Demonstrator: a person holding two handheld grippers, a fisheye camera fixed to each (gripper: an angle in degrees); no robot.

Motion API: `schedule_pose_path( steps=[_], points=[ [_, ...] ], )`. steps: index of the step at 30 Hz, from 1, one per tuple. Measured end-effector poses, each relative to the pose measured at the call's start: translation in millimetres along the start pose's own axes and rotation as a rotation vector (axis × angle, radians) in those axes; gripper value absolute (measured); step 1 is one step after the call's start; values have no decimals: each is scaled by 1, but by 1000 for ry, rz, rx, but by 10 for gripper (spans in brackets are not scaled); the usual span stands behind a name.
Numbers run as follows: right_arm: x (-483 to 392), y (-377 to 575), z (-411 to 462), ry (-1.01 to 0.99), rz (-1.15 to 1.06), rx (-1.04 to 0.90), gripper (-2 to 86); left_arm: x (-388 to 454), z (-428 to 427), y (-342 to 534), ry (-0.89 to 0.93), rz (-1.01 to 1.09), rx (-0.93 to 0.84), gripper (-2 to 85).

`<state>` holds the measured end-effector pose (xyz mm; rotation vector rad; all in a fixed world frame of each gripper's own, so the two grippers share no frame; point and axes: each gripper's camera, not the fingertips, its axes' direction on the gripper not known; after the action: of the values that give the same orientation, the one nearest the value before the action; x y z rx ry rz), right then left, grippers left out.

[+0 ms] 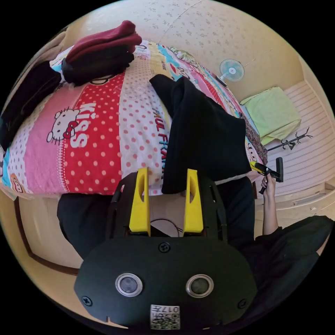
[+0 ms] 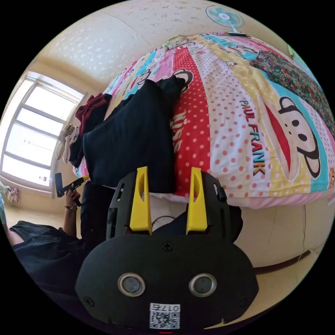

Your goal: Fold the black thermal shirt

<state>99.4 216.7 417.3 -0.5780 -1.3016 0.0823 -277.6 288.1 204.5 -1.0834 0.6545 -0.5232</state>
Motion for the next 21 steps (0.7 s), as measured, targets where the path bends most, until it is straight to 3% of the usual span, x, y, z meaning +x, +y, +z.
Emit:
schedule_pose_path(
  steps=[3,5,10,15,18,21],
  points=[
    [-1,20,-8,-31,4,34,80,-3,-3,1,3,19,4,104],
    [-8,28,-29,-112,-9,92,46,-2,-14,-5,99,66,-12,61],
    [-38,47,-100,-331,-182,201,35,13,-94,-3,351,232,19,36],
    [-69,93,-182,-416,-403,327,30,37,-198,34,437,462,148,34],
    [-58,131,-219,-556,-432,436,28,41,-232,56,646,586,55,33],
    [-50,169,-237,-565,-429,482,26,45,-243,80,545,580,11,31]
  ],
)
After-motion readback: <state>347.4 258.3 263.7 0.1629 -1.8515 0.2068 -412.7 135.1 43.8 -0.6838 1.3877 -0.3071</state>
